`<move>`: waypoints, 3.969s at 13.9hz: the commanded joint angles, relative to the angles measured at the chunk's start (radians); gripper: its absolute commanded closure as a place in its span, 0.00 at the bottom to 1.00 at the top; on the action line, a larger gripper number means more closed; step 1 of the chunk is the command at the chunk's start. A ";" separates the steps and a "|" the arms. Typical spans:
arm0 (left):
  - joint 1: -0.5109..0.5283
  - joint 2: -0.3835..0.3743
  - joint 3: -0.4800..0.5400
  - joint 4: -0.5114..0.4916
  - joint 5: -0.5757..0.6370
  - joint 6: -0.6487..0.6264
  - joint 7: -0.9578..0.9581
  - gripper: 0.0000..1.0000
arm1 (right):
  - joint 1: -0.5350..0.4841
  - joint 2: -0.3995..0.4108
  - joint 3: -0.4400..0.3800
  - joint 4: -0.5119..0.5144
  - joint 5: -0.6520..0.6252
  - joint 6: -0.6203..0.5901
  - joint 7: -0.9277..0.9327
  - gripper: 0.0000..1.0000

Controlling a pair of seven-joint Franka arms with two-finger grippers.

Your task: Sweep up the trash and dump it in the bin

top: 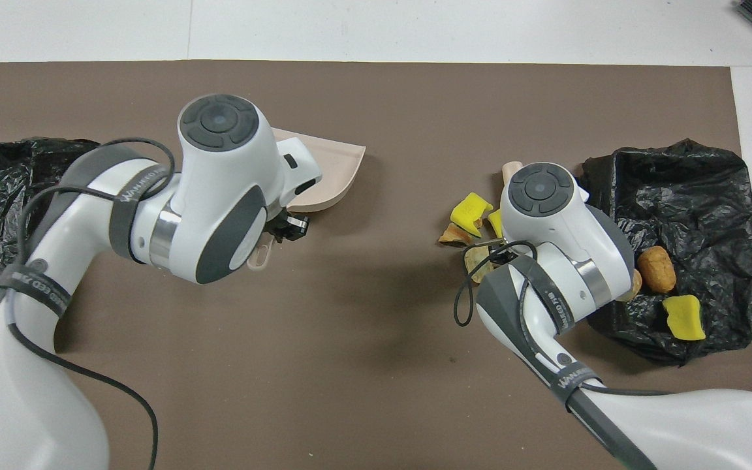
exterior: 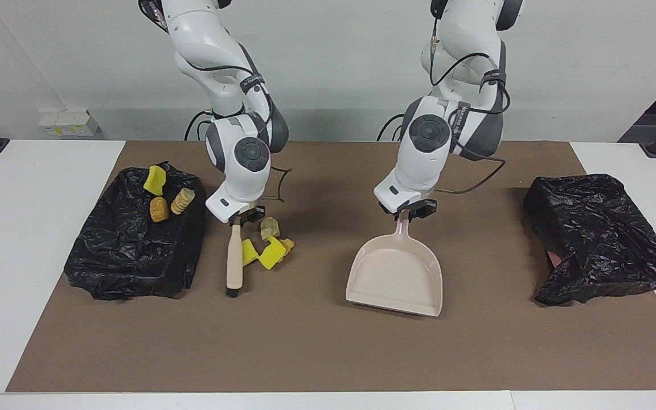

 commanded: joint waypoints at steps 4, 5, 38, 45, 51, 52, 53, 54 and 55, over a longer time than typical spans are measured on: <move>0.044 0.054 -0.004 0.087 0.058 -0.040 0.413 1.00 | 0.027 -0.025 0.040 -0.035 0.235 0.045 0.038 1.00; 0.055 0.054 -0.007 0.086 0.087 -0.040 0.511 1.00 | 0.032 -0.025 0.040 -0.035 0.245 0.045 0.045 1.00; -0.152 -0.173 -0.022 -0.370 0.261 0.256 0.966 1.00 | 0.027 -0.306 0.121 -0.203 0.415 -0.053 0.182 1.00; -0.142 -0.202 -0.022 -0.456 0.238 0.371 1.049 1.00 | 0.036 -0.335 0.128 -0.383 0.426 0.017 0.074 1.00; -0.157 -0.262 -0.024 -0.559 0.233 0.381 1.030 1.00 | 0.068 -0.191 0.173 -0.278 0.652 0.157 -0.071 1.00; -0.157 -0.264 -0.024 -0.565 0.222 0.395 1.030 1.00 | 0.073 -0.173 0.178 -0.250 0.698 0.186 -0.070 1.00; -0.157 -0.264 -0.024 -0.569 0.202 0.414 1.033 1.00 | 0.084 -0.163 0.191 -0.218 0.722 0.197 -0.062 1.00; -0.145 -0.261 -0.024 -0.571 0.183 0.444 1.043 1.00 | 0.085 -0.159 0.194 -0.198 0.722 0.188 -0.042 1.00; -0.140 -0.256 -0.022 -0.571 0.138 0.470 1.053 1.00 | 0.084 -0.172 0.194 -0.192 0.708 0.172 -0.022 1.00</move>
